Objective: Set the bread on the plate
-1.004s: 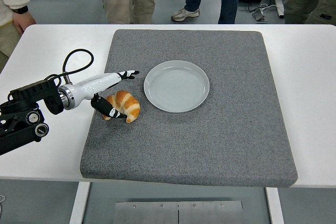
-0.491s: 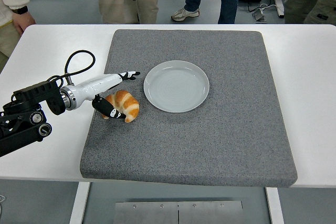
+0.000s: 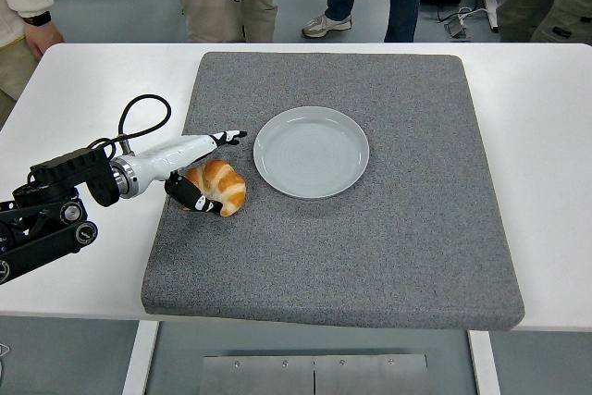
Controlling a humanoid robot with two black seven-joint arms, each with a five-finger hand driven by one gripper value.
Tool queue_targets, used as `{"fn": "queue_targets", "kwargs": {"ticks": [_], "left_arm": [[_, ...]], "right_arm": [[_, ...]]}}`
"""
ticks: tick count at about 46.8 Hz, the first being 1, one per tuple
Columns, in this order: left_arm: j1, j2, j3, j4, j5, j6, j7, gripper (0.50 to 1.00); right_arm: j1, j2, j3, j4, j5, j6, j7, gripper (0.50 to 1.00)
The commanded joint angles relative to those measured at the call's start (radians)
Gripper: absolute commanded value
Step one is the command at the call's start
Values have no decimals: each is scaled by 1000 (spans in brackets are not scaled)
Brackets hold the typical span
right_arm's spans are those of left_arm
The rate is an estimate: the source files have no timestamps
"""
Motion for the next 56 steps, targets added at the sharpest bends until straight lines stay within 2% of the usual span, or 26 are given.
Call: {"fn": "queue_targets", "kwargs": {"ticks": [1,9,15,17,19,30,36,47,56], "left_arm": [[0,0,1,2,0,18,1,937],[-1,0,0,4,-6,19,-4,851],[0,0,0,4,-9,19,-36,684],[0,0,1,4,-11,19,-37,609],[0,1,1,4,-15,18,-42,500],[-12,8,0,4,-23,16,-76,500],[-21,14,-2,2,-21,16,-115,500],[-61,41,-9,0,-21,13,-120,500],[-153,63,-9,-1,-52,-13,-119,500]], "right_arm": [[0,0,0,0,0,0,0,1000],[0,0,0,0,0,0,0,1000],[0,0,0,0,0,0,0,1000],[0,0,0,0,0,0,0,1000],[0,0,0,0,0,0,0,1000],[0,0,0,0,0,0,0,1000],[0,0,0,0,0,0,0,1000],[0,0,0,0,0,0,0,1000],[0,0,0,0,0,0,0,1000]]}}
